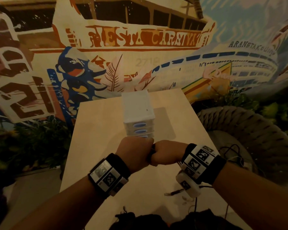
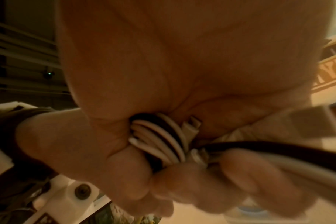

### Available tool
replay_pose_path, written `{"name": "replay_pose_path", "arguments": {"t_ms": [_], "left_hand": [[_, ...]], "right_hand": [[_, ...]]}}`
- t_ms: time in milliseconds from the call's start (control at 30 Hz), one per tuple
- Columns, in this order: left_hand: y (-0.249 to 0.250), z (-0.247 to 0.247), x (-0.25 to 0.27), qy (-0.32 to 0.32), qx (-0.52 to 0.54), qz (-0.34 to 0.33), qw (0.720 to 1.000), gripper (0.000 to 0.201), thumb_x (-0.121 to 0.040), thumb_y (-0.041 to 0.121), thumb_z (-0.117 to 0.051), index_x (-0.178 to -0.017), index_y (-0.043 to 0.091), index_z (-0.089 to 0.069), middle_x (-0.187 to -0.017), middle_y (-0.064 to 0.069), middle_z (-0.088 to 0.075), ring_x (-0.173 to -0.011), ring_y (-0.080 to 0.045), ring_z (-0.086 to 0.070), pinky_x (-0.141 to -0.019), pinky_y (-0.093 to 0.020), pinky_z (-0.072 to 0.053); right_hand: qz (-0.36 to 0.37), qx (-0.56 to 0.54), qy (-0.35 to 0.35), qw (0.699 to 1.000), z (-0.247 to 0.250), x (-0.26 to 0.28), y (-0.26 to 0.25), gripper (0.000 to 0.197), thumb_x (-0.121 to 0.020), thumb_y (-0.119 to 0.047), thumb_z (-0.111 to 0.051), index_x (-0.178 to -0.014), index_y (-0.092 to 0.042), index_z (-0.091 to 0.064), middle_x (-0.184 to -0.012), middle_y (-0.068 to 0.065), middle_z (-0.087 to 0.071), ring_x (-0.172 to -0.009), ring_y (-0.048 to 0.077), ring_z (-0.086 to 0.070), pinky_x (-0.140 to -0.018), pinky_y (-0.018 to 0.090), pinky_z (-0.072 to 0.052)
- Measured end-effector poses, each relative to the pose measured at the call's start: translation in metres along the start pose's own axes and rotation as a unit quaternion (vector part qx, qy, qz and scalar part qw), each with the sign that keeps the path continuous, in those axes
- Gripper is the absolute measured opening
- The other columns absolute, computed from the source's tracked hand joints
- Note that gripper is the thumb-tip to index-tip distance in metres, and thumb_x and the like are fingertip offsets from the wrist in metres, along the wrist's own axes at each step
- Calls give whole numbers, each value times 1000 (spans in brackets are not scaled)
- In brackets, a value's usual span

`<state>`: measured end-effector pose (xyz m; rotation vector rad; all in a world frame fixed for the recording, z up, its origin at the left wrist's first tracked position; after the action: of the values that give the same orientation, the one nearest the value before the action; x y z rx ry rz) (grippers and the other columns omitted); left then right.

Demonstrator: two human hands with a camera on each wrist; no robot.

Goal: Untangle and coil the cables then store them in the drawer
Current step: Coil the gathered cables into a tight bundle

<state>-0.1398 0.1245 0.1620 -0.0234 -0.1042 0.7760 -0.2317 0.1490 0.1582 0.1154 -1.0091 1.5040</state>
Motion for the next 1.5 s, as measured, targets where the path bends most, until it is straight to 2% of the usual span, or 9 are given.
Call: {"name": "replay_pose_path", "arguments": {"t_ms": [100,233,433,600,900,1000,1167,1300,1500], "left_hand": [[-2,-3,-1,-7,-3,4,1000,18,-90,38,-58,-86,24,-68,-82,5,-69,-79,-19,-68,-63,-26,-41],[6,-8,-1,-52,4,-22,998,23,-94,30,-55,-92,21,-76,-89,1,-72,-85,-19,-67,-71,-26,-45],[9,-8,2,-58,44,-2,997,26,-89,48,-64,-99,24,-71,-90,3,-72,-85,-20,-69,-73,-33,-57],[8,8,8,27,41,-35,998,60,-83,53,-73,-132,27,-50,-122,6,-62,-108,-20,-62,-85,-32,-50],[12,11,5,33,47,-39,998,27,-90,37,-60,-110,19,-59,-110,1,-69,-99,-21,-66,-78,-31,-52],[9,7,6,26,43,-51,997,41,-88,47,-61,-121,22,-56,-119,4,-67,-108,-19,-64,-82,-31,-54],[-15,23,18,30,142,-94,985,81,-79,69,-64,-147,37,-32,-135,13,-60,-114,-12,-62,-87,-28,-55],[-45,32,21,21,273,-59,960,119,-64,79,-74,-156,48,-5,-143,19,-53,-111,-3,-61,-85,-14,-50],[-32,38,18,-16,522,-117,845,72,-65,82,-69,-131,63,-48,-135,30,-57,-125,1,-55,-100,-19,-49]], "right_hand": [[5,-13,0,1000,3,-2,2,16,-85,-22,-62,-71,-14,-60,-67,0,-56,-59,18,-50,-60,28,-45],[2,-33,-30,999,-1,-3,6,10,-82,-27,-72,-88,-20,-75,-78,-9,-71,-70,11,-70,-84,35,-59],[-15,-1,-19,1000,-5,-2,10,15,-85,-18,-62,-72,-11,-63,-72,5,-59,-60,19,-51,-56,25,-43],[-28,-59,-37,997,7,2,23,15,-86,-20,-63,-73,-15,-65,-77,3,-62,-62,19,-52,-58,29,-44],[21,-56,-61,996,6,8,14,14,-86,-41,-75,-76,-34,-68,-77,-10,-72,-67,11,-70,-68,26,-54],[29,-15,-53,998,4,10,12,28,-92,-41,-69,-68,-29,-61,-48,-17,-62,-49,2,-57,-64,24,-53],[68,-38,-52,996,16,21,12,31,-93,-43,-68,-68,-28,-58,-48,-18,-60,-48,5,-53,-64,27,-50],[124,-111,-12,986,34,25,16,35,-90,-49,-70,-83,-15,-65,-64,-5,-63,-57,13,-55,-64,37,-51],[205,-255,-56,943,36,33,-9,35,-95,-24,-65,-118,3,-61,-81,9,-60,-63,19,-53,-65,28,-48]]}}
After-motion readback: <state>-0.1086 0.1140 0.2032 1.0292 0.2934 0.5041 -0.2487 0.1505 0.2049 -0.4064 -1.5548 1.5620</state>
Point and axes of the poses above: each hand's wrist, its own x-axis away from the middle knuckle, its own z-axis out of the back of the hand, y = z × x, the point moved 5 cm from there along -x, towards the middle knuckle
